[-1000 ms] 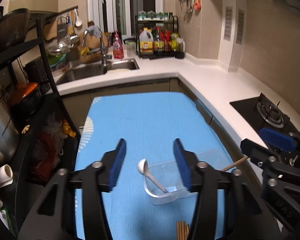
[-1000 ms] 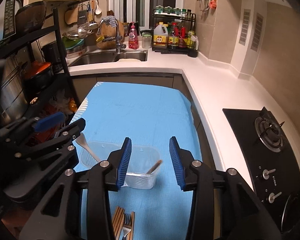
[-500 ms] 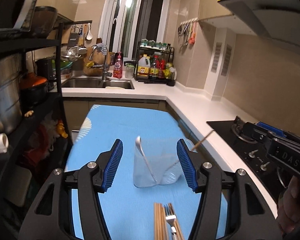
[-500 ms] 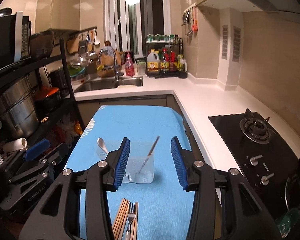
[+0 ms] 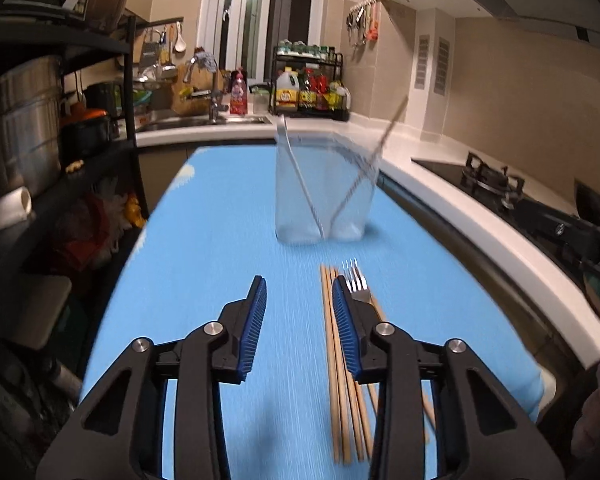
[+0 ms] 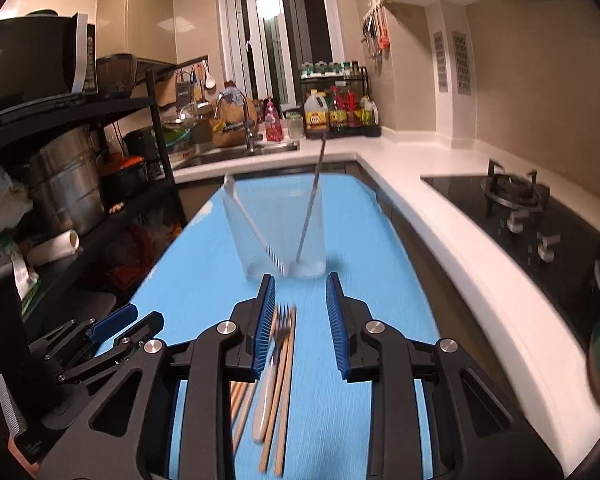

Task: Organize utensils
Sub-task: 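Move both open tools back over the remaining chopsticks and fork, then grasp a wooden chopstick with the left tool while the right tool grasps another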

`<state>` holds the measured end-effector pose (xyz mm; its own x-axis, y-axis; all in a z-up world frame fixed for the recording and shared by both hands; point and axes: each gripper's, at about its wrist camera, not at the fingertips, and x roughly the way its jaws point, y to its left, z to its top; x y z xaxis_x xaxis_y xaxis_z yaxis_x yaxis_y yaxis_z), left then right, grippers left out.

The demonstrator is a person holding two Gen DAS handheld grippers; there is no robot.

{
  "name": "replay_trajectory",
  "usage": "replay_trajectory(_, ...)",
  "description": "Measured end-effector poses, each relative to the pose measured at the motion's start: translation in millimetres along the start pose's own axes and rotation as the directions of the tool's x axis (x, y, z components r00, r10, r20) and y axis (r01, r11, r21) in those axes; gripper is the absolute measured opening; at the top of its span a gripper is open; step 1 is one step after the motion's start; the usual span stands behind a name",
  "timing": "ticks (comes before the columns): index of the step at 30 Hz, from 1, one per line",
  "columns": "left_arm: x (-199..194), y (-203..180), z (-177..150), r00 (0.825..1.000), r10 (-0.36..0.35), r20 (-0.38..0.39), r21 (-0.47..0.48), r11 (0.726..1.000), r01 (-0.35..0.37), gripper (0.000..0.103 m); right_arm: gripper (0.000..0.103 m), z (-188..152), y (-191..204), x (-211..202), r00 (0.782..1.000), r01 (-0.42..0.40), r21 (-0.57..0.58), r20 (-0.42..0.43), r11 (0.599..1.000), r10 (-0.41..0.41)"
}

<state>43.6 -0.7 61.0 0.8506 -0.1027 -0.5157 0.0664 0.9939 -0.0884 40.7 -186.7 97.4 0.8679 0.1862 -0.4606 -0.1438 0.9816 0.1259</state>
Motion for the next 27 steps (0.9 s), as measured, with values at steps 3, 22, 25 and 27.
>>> replay_trajectory(3,1.3,-3.0,-32.4,0.999,-0.023,-0.036,0.000,1.000,0.023,0.022,0.003,-44.9,-6.1,14.9,0.996,0.016,0.044,-0.091,0.999,-0.012)
replay_trajectory(22,10.3,-5.4,-94.1,0.993,-0.076,-0.090,-0.050,0.996,0.072,0.020,0.009,-112.0,9.0,47.9,0.964,-0.013,0.010,-0.266,1.000,0.015)
replay_trajectory(25,13.6,-8.1,-96.1,0.991,-0.081,-0.106,-0.038,0.996,0.077,0.020,0.010,-111.9,12.1,49.0,0.962,-0.034,0.008,-0.271,0.999,0.035)
replay_trajectory(27,13.4,-11.1,-96.6,0.992,-0.076,-0.105,-0.013,0.997,0.075,0.020,0.015,-110.7,12.9,49.4,0.962,-0.029,0.001,-0.271,1.000,0.028)
